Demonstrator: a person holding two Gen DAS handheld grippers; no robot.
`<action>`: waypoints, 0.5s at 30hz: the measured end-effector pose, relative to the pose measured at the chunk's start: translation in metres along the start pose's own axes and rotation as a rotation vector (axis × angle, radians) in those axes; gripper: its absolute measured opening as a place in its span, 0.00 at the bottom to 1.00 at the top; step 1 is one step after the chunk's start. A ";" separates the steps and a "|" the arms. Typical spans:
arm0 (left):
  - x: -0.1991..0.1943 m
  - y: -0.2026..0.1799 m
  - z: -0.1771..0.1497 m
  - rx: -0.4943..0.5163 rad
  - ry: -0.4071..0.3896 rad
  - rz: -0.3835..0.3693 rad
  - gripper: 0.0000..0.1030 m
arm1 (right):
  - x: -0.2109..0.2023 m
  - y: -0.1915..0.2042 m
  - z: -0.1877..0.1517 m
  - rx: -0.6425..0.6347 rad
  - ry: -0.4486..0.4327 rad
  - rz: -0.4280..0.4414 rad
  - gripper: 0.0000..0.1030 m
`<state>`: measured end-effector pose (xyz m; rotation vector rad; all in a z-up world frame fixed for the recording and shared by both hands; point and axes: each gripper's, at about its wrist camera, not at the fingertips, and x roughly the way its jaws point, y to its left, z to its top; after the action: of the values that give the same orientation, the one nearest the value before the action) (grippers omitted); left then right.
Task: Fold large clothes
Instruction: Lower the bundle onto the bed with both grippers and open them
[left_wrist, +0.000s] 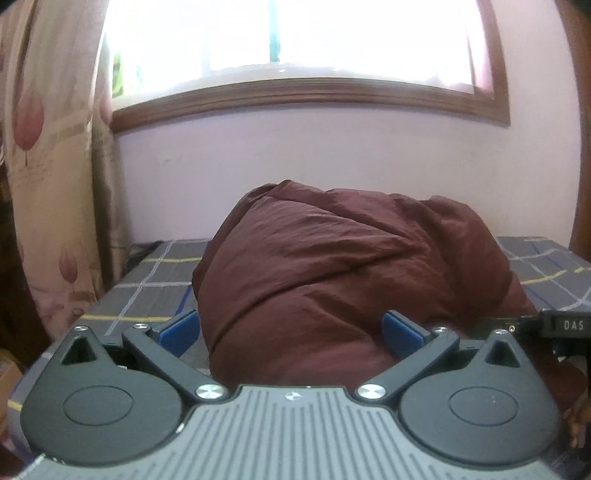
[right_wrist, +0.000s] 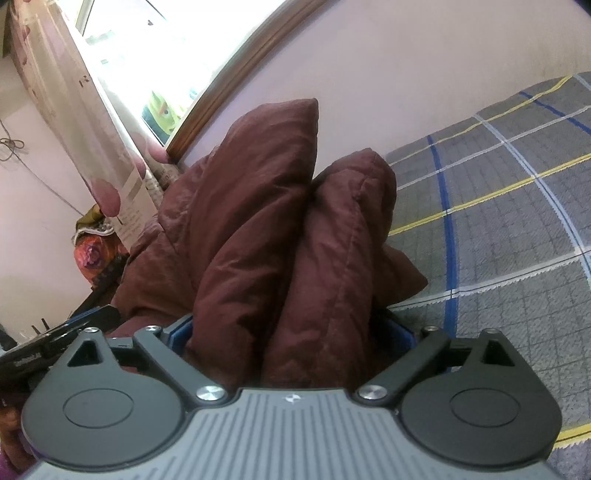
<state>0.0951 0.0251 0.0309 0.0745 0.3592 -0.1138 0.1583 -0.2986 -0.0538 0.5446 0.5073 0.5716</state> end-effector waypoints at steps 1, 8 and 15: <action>-0.001 0.001 0.000 -0.010 0.002 0.000 1.00 | -0.001 0.001 -0.001 -0.001 -0.002 -0.004 0.96; -0.015 -0.012 0.005 -0.004 -0.007 0.027 1.00 | -0.015 0.014 0.001 -0.038 -0.024 -0.037 0.96; -0.034 -0.026 0.009 -0.016 -0.075 0.016 1.00 | -0.038 0.039 0.004 -0.103 -0.088 -0.092 0.96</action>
<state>0.0637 0.0022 0.0498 0.0569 0.2848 -0.0975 0.1187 -0.2954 -0.0167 0.4438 0.4147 0.4815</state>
